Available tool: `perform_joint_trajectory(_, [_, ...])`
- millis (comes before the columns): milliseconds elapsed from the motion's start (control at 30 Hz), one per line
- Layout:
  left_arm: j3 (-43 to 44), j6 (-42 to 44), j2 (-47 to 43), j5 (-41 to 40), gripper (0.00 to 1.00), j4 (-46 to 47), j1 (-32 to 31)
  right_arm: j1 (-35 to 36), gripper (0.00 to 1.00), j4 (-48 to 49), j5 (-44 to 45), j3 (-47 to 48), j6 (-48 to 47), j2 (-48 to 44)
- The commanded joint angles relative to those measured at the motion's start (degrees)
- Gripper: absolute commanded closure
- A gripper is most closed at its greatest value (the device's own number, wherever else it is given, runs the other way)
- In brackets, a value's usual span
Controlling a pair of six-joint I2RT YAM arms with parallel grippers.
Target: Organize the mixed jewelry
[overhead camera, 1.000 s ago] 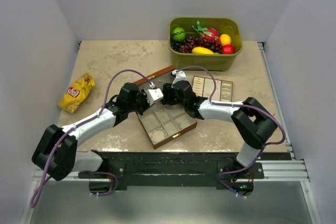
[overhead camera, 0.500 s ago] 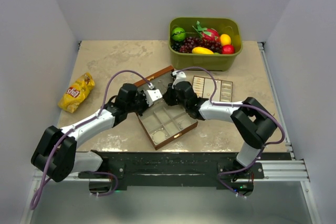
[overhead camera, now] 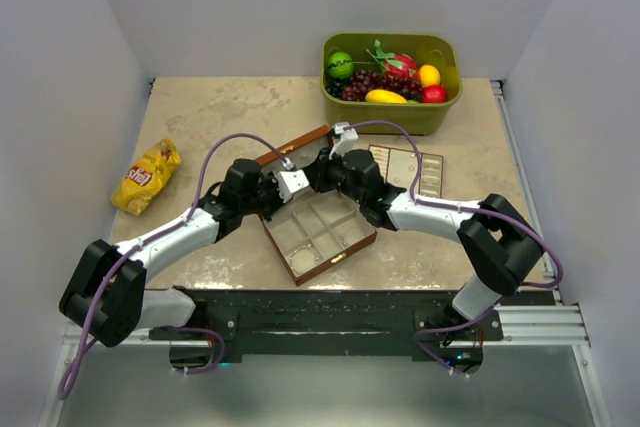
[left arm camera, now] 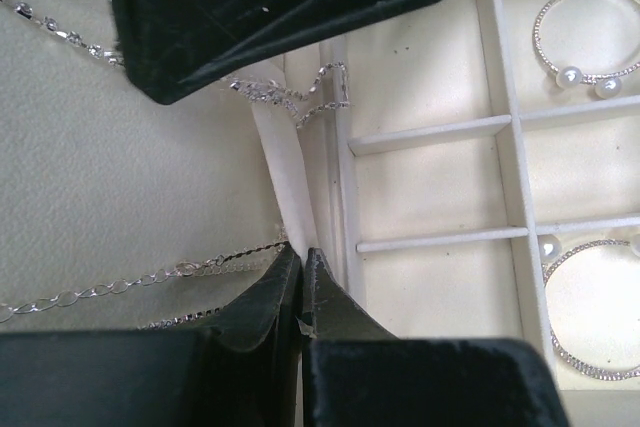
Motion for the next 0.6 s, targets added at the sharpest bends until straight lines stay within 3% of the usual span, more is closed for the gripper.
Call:
perform_joint_trajectory(0, [0.27,-0.23,0.53,4.70,1.00,-1.24,-0.30,0.03,0.97,5.81,-2.26,-0.09,3.07,-1.49])
perform_joint_trajectory(567, [0.89,0.65,1.50,7.60,1.00,-2.47,-0.30,-0.85,0.98,13.99,-1.31,-1.41,9.32,-0.26])
